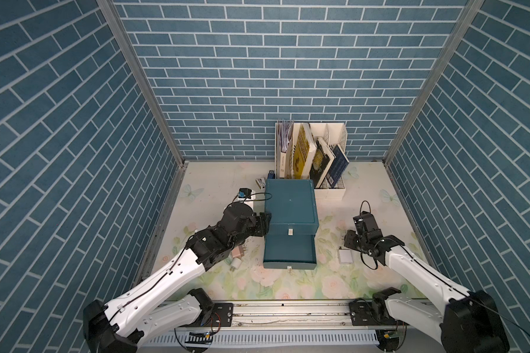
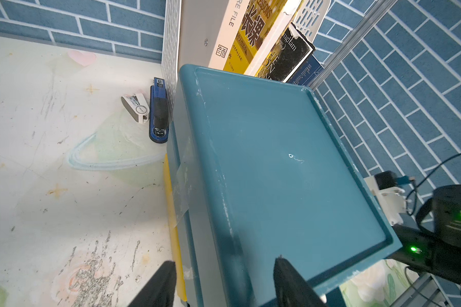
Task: Place the plugs into the drawer by color
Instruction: Pick up the plug from the center of the board, then place the plug in the drawer.
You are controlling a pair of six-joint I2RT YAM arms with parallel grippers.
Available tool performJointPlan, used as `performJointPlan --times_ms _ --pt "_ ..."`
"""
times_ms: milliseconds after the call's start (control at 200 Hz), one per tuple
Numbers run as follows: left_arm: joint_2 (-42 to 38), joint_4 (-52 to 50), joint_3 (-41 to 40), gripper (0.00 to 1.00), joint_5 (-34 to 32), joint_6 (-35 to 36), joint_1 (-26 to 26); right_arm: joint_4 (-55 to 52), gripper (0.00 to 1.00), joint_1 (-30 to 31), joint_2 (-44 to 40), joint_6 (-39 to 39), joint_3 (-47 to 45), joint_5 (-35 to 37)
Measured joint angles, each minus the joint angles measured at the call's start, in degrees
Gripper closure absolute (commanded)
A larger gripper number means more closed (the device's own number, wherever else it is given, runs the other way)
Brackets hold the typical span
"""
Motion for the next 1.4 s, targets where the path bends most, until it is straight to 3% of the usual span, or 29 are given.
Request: performJointPlan --times_ms 160,315,450,620,710,875,965,1060,1095,1305,1400 --pt "-0.17 1.18 -0.02 0.36 1.14 -0.17 0.00 -6.84 0.98 11.82 -11.08 2.23 10.71 2.78" --pt "-0.09 2.16 -0.02 0.37 1.49 -0.44 -0.04 -10.03 1.00 25.90 -15.19 6.32 18.88 5.42" --pt "0.55 2.82 0.00 0.37 1.84 -0.90 -0.04 -12.09 1.00 39.04 -14.32 10.25 20.39 9.22" --pt "1.40 3.74 -0.42 0.38 3.82 -1.86 -0.04 -12.92 1.00 54.71 -7.21 14.36 22.10 15.58" --pt "1.75 4.74 -1.01 0.39 5.05 -2.38 -0.07 -12.83 1.00 58.53 -2.86 16.15 23.04 17.16" --pt "1.97 5.27 -1.38 0.39 5.81 -3.02 -0.04 -13.75 1.00 59.06 2.73 19.63 23.12 19.91" --pt "1.95 5.33 -1.40 0.39 6.03 -3.37 -0.04 -14.14 0.88 58.53 5.75 20.85 23.15 20.68" --pt "1.90 5.33 -1.40 0.39 6.19 -3.58 -0.04 -13.88 0.52 57.13 7.85 21.00 23.15 20.57" --pt "1.88 5.33 -1.40 0.39 6.19 -3.63 -0.04 -13.81 0.44 56.57 8.31 21.00 23.15 20.57" --pt "1.07 4.96 -1.40 0.36 5.35 -4.20 -0.07 -13.09 0.21 55.65 8.70 20.92 23.63 21.00" --pt "0.44 4.72 -1.38 0.36 4.50 -4.48 -0.07 -13.11 0.19 55.65 8.70 20.90 25.05 21.40"
